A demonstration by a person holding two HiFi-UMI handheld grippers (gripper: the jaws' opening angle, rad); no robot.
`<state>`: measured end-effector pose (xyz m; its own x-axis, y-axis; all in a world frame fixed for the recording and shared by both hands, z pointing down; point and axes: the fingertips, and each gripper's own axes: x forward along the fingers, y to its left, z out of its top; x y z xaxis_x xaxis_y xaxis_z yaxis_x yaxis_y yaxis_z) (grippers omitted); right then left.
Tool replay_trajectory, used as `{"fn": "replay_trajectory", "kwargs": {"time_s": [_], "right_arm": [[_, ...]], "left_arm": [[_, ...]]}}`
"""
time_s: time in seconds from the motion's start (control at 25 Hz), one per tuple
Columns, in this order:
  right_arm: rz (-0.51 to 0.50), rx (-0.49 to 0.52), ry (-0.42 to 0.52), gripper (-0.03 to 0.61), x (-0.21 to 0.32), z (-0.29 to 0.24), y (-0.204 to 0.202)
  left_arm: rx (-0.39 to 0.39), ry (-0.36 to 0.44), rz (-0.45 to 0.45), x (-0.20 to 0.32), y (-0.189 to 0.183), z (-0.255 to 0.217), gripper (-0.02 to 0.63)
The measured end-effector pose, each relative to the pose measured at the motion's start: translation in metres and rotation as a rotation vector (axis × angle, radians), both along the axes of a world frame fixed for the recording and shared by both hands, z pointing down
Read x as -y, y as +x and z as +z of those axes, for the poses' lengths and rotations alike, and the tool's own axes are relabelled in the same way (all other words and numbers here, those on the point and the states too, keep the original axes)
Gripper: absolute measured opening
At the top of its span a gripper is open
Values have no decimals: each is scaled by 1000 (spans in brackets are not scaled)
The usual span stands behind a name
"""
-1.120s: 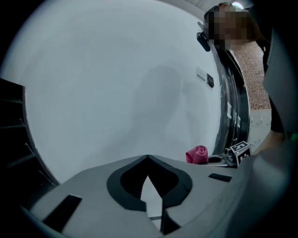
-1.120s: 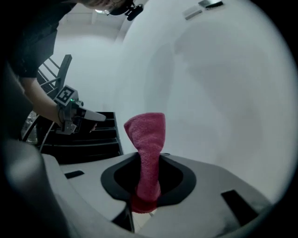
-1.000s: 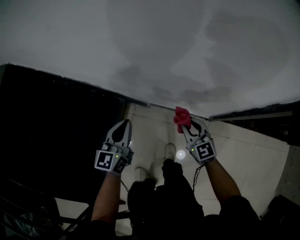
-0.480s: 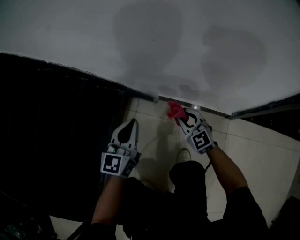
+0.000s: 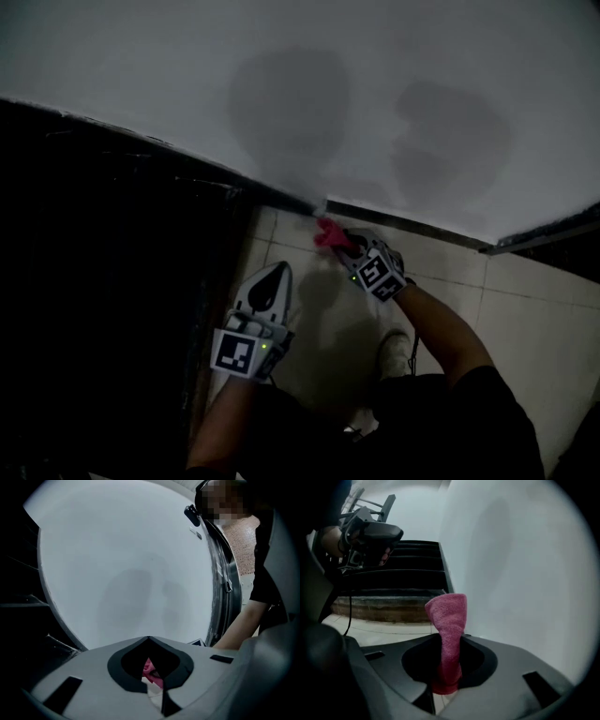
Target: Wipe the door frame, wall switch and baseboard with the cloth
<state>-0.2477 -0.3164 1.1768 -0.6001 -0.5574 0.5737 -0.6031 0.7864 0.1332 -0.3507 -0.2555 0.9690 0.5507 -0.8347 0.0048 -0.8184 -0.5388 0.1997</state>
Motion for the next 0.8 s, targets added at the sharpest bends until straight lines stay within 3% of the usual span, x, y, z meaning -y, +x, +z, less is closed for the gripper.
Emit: {"fn": "replay_trajectory", "kwargs": {"time_s": [0.12, 0.2, 0.4, 0.52, 0.64, 0.8], "right_arm": [[-45, -60, -19, 81, 10, 29, -17], [-8, -70, -53, 81, 22, 57, -23], [290, 4, -194, 81, 73, 114, -2], [465, 87, -210, 81, 94, 123, 18], [629, 168, -215, 81, 98, 131, 40], [750, 274, -227, 81, 96, 135, 53]], "left_arm": [[-9, -13, -29, 3, -2, 15, -9], [-22, -25, -64, 3, -6, 23, -9], [-41, -32, -115, 5, -7, 26, -9], [-45, 13, -116, 3, -5, 11, -9], [-33, 5, -86, -5, 2, 14, -9], [12, 1, -48, -16, 17, 20, -9]]}}
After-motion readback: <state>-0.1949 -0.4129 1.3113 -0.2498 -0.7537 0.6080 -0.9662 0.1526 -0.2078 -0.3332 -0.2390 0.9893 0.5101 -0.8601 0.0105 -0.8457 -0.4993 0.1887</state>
